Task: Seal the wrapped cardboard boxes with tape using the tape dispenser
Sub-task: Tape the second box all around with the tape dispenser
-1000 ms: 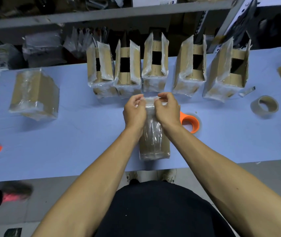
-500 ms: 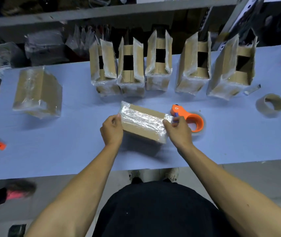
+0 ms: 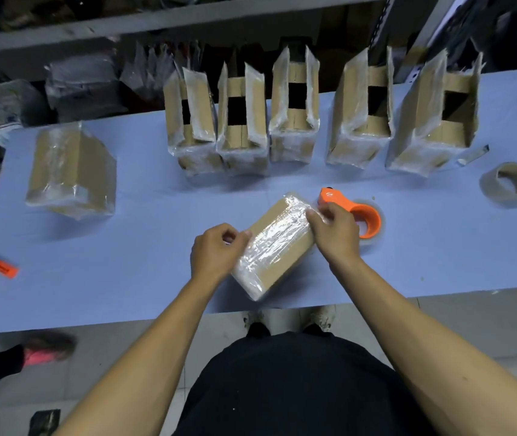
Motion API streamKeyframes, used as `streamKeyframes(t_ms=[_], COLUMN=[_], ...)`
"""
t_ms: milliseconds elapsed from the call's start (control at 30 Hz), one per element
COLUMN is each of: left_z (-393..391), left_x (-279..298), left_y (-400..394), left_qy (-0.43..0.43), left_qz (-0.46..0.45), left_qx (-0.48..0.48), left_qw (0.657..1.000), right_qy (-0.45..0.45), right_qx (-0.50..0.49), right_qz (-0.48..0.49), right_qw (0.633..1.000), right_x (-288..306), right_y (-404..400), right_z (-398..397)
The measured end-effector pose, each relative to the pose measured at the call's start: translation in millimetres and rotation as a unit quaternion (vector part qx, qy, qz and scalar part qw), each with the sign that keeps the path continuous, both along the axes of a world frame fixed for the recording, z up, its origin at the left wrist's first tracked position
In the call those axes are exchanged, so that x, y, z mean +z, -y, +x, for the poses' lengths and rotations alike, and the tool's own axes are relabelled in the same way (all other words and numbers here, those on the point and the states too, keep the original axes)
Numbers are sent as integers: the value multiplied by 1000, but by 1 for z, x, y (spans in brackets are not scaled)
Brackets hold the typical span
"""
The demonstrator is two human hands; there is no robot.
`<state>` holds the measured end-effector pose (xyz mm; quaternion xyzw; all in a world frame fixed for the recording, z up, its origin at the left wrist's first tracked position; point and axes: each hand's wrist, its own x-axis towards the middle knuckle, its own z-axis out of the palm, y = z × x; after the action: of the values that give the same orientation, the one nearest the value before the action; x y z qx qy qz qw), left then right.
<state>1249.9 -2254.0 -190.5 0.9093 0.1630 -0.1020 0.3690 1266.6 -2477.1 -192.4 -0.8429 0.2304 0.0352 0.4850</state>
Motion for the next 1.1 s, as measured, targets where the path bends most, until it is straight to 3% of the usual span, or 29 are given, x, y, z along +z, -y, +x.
streamKeyframes(t_ms=[100, 200, 267, 333, 400, 467, 567, 800, 900, 1000, 1033, 1100], left_z=[12, 34, 41, 37, 31, 29, 30, 26, 35, 50, 56, 70], left_x=[4, 9, 6, -1, -6, -10, -10, -9, -3, 15, 26, 53], left_y=[14, 42, 56, 60, 59, 60, 62, 63, 56, 57, 61, 74], left_qy=[-55, -60, -55, -42, -43, -39, -25, -31, -58, -28, 1, 40], left_qz=[-71, -196, -236, -253, -265, -275, -280, -254, -177, -67, -61, -156], left_qx=[-58, -28, -11, 7, 28, 35, 29, 12, -37, -104, -106, -56], left_qw=[994, 978, 970, 966, 963, 960, 959, 967, 982, 992, 992, 985], right_qy=[31, 49, 44, 39, -36, -116, -122, -2, -19, 46, 71, 113], right_qx=[70, 141, 127, 66, 44, 103, 161, 105, 131, 171, 175, 182], right_qz=[10, 18, 27, -43, -131, -171, -214, -170, -180, -236, -233, -203], right_qw=[997, 989, 991, 996, 990, 973, 956, 980, 975, 955, 954, 956], right_x=[0, 2, 1, -7, -17, -27, -35, 0, 21, 44, 51, 67], right_y=[-4, -9, -2, 19, 43, 53, 51, 63, 71, 75, 76, 75], right_z=[11, 19, 20, 18, 13, 8, 11, 23, 26, 29, 30, 33])
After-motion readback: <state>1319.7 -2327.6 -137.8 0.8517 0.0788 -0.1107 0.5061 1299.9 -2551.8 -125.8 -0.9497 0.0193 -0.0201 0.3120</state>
